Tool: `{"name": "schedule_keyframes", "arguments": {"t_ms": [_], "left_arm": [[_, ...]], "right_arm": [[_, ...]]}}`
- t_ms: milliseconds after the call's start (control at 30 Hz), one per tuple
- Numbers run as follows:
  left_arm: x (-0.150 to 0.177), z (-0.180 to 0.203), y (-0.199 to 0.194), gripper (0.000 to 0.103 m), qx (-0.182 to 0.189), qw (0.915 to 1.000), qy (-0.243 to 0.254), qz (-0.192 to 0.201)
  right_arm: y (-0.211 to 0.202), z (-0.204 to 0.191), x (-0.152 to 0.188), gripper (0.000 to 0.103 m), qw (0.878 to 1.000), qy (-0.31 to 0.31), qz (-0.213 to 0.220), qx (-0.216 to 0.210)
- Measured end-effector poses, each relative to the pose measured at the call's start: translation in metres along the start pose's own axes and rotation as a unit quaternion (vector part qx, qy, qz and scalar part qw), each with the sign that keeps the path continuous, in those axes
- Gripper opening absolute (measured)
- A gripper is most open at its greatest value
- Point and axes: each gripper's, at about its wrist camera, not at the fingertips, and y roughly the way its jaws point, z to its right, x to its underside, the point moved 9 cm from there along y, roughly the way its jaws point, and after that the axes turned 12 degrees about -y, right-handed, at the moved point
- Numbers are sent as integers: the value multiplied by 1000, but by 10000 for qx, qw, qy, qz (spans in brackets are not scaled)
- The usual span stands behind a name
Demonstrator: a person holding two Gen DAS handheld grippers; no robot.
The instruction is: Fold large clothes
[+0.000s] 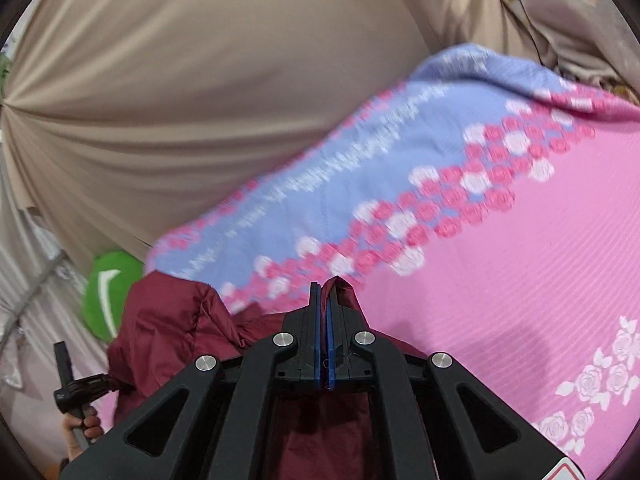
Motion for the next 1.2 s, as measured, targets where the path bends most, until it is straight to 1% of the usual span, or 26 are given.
{"name": "schedule_keyframes", "arguments": {"t_ms": [67,167,200,233,267,300,333,367,400,467,533,567,600,633,667,700,733,767,800,867,967,1000,1033,1100,1133,1200], "left_arm": [[7,-7,20,2,-58,9998,-69,-164],[11,-12,33,5,46,9996,-177,-192],[11,-13,33,5,117,9995,-213,-192],[11,-14,30,6,214,9993,-241,-165],[11,-14,24,9,268,9993,-240,-121],[10,-13,16,17,306,9993,-221,-46],[10,-12,0,23,351,9992,-170,89],[10,-9,-17,40,396,9989,-103,233],[11,-4,-35,51,477,9980,-22,407],[21,18,-80,56,693,9941,358,756],[42,55,-106,61,1141,9868,884,730],[53,70,-112,68,1326,9828,1088,681],[68,87,-114,77,1488,9779,1341,595],[87,108,-110,78,1602,9721,1655,441],[101,121,-103,78,1623,9684,1864,343],[112,128,-93,78,1548,9672,1996,266],[124,133,-76,78,1409,9673,2105,154],[129,132,-63,78,1300,9686,2116,75],[133,125,-45,77,1106,9730,2024,-33],[132,108,-27,74,866,9790,1843,-31],[122,79,-21,74,631,9848,1593,273],[119,72,-20,74,602,9859,1527,326],[116,64,-21,75,565,9870,1457,376],[113,53,-19,74,417,9885,1372,479],[112,51,-19,74,446,9888,1350,448],[112,52,-19,75,407,9891,1338,454]], "right_arm": [[19,7,12,3,9995,-34,-258,176],[41,14,29,5,9974,16,-671,263],[41,15,30,9,9972,44,-705,257],[36,16,28,10,9975,62,-647,283],[30,16,26,14,9978,59,-569,323],[20,16,22,23,9983,44,-445,379],[2,14,17,26,9988,33,-209,438],[-14,9,13,26,9989,0,4,459],[-30,-1,11,26,9991,-129,175,375],[-58,-44,14,26,9972,-673,313,1],[-65,-91,29,26,9922,-1148,167,-458],[-64,-112,39,26,9887,-1338,59,-679],[-60,-137,52,26,9831,-1561,-90,-953],[-53,-157,64,26,9777,-1751,-226,-1135],[-46,-173,77,26,9724,-1980,-332,-1192],[-42,-180,83,26,9696,-2131,-372,-1145],[-33,-185,91,26,9655,-2371,-425,-990],[-26,-182,96,24,9646,-2470,-468,-799],[-19,-170,99,24,9664,-2445,-549,-577],[-17,-141,96,24,9737,-2177,-600,-296],[-19,-72,88,21,9863,-1509,-608,286],[-23,-50,88,17,9887,-1290,-626,440],[-25,-25,91,15,9917,-985,-667,478],[-32,2,93,12,9952,-501,-698,467],[-36,4,90,15,9961,-409,-653,435],[-46,0,75,28,9968,-461,-459,455]]}}
